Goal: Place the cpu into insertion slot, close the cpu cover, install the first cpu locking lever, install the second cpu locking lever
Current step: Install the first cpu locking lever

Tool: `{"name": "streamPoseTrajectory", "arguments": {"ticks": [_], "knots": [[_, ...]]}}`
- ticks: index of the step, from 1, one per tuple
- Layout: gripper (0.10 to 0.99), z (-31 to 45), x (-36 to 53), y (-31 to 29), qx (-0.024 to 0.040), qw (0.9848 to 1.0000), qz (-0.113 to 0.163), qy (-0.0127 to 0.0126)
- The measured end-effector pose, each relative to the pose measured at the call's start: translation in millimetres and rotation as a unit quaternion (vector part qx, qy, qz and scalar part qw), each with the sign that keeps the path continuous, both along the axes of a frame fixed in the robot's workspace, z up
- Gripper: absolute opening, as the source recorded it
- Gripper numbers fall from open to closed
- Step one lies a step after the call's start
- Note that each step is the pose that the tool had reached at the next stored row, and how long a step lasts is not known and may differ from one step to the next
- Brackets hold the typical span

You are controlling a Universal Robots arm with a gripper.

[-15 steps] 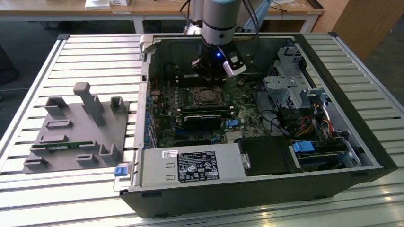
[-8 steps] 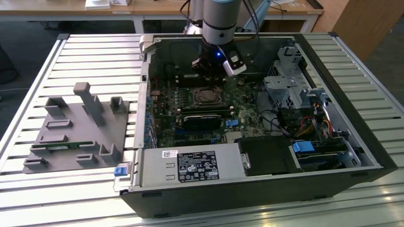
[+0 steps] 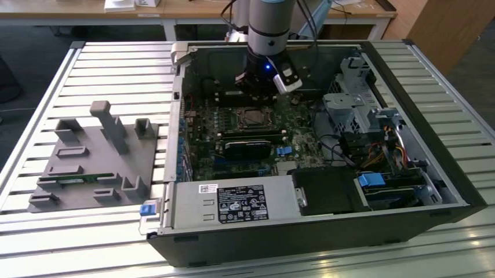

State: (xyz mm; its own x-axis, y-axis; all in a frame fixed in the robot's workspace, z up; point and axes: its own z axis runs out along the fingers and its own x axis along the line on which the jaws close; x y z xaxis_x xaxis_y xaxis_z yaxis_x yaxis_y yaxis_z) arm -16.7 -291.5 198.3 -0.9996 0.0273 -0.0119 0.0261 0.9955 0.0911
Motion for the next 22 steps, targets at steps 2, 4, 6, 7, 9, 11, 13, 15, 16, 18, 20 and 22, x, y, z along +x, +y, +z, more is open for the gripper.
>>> {"name": "streamPoseTrajectory", "arguments": {"ticks": [2, 4, 6, 7, 9, 11, 13, 15, 16, 18, 20, 22], "knots": [[0.106, -1.0, 0.1, 0.4, -0.0014, 1.0, 0.0, 0.0], [0.106, -1.5, 0.2, 0.6, -0.0017, 1.0, 0.0, 0.0001], [0.106, -1.6, 0.2, 0.6, -0.0013, 1.0, 0.0, 0.0001], [0.106, -1.5, 0.2, 0.6, -0.001, 1.0, 0.0, 0.0001], [0.106, 0.8, 0.2, 0.7, -0.0006, 1.0, 0.0, -0.0001], [0.106, 6.2, 0.2, 0.7, -0.0008, 1.0, 0.0, 0.0], [0.106, 11.1, 0.2, 0.6, -0.0008, 1.0, 0.0, 0.0001], [0.106, 11.3, 0.2, 0.6, -0.0007, 1.0, 0.0, 0.0], [0.106, 11.3, 0.2, 0.1, -0.0007, 1.0, 0.0, 0.0], [0.106, 11.4, 0.2, -0.8, -0.0008, 1.0, 0.0, 0.0001], [0.106, 11.3, 0.2, -1.3, -0.0008, 1.0, 0.0, 0.0], [0.106, 11.4, 0.3, -1.8, -0.0008, 1.0, 0.0, 0.0001]]}}
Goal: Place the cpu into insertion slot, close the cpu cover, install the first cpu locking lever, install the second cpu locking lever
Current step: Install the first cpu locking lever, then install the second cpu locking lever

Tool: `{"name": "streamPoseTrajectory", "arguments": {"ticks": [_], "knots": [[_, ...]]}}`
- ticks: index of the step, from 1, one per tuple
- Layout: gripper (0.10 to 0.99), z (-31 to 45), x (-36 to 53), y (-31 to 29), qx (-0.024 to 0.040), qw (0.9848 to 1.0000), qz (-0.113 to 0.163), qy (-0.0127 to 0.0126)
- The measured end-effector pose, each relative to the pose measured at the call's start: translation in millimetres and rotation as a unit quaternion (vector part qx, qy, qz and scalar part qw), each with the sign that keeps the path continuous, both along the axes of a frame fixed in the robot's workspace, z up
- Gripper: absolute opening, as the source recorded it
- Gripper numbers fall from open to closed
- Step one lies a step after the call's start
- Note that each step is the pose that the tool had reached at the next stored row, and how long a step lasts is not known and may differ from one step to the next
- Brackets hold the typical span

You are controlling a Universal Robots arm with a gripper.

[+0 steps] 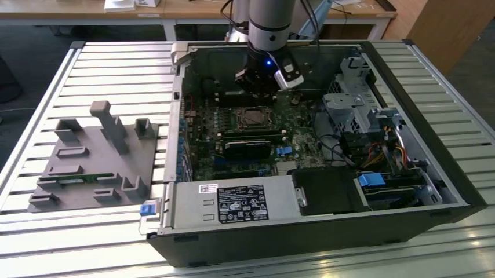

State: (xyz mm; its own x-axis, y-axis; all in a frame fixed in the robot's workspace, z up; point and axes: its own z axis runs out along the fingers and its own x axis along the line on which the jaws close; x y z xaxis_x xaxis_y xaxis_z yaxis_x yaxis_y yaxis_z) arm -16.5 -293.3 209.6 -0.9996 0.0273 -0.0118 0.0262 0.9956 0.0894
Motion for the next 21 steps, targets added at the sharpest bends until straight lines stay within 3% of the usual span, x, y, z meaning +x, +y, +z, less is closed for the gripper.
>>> {"name": "streamPoseTrajectory", "arguments": {"ticks": [21], "knots": [[0.106, -0.1, 0.2, -5.6, 0.0, 1.0, 0.0, 0.0]]}}
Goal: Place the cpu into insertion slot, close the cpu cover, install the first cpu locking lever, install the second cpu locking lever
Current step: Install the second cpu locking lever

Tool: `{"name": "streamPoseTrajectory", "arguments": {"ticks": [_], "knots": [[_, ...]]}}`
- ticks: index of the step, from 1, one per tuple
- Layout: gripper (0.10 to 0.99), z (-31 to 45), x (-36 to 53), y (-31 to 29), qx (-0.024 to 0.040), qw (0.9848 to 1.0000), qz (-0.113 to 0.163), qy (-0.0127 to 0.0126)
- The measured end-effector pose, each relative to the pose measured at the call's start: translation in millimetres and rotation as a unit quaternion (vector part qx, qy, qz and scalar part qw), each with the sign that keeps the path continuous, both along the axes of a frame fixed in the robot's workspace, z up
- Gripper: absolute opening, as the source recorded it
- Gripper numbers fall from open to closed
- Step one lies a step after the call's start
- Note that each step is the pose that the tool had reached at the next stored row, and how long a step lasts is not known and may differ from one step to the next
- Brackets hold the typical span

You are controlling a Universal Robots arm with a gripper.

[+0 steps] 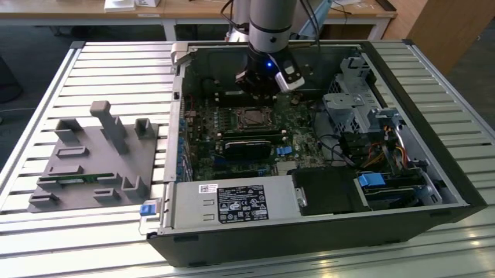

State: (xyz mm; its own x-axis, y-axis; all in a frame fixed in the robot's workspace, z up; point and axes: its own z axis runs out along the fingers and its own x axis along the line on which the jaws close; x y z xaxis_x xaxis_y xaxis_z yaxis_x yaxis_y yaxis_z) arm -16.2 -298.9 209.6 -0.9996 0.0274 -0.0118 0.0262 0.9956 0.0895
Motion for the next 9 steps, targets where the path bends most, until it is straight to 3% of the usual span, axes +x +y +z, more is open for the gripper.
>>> {"name": "streamPoseTrajectory", "arguments": {"ticks": [9], "knots": [[0.106, 0.0, 0.0, -5.6, -0.0002, 1.0, 0.0, 0.0]]}}
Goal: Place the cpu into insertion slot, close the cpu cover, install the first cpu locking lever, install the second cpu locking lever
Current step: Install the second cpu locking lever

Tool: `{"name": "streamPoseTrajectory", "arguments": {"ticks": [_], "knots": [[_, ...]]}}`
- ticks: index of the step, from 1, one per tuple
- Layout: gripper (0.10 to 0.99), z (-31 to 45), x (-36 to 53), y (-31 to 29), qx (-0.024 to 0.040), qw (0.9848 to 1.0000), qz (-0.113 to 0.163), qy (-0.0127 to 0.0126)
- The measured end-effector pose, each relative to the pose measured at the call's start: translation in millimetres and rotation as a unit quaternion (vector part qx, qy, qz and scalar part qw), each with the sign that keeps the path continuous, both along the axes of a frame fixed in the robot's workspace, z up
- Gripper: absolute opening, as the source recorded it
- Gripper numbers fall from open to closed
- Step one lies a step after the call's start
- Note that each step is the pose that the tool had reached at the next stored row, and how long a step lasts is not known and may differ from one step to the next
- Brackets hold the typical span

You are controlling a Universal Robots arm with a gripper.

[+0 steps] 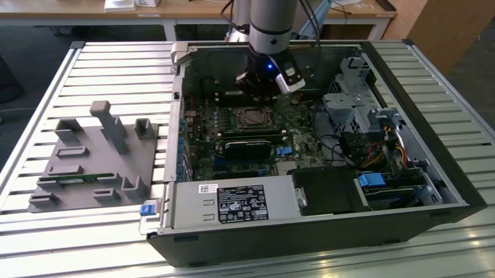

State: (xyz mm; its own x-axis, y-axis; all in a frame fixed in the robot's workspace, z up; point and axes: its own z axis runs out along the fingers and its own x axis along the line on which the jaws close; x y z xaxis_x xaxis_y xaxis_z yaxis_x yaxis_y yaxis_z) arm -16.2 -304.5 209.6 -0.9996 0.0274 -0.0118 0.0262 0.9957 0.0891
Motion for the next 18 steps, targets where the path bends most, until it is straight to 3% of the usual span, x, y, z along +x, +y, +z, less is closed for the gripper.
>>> {"name": "streamPoseTrajectory", "arguments": {"ticks": [6, 13, 18], "knots": [[0.106, 1.1, -0.1, -2.9, 0.0, 1.0, 0.0, 0.0], [0.106, 17.6, 0.0, -3.0, 0.0, 1.0, 0.0, 0.0], [0.106, 18.1, 0.0, -8.7, 0.0, 1.0, 0.0, 0.0]]}}
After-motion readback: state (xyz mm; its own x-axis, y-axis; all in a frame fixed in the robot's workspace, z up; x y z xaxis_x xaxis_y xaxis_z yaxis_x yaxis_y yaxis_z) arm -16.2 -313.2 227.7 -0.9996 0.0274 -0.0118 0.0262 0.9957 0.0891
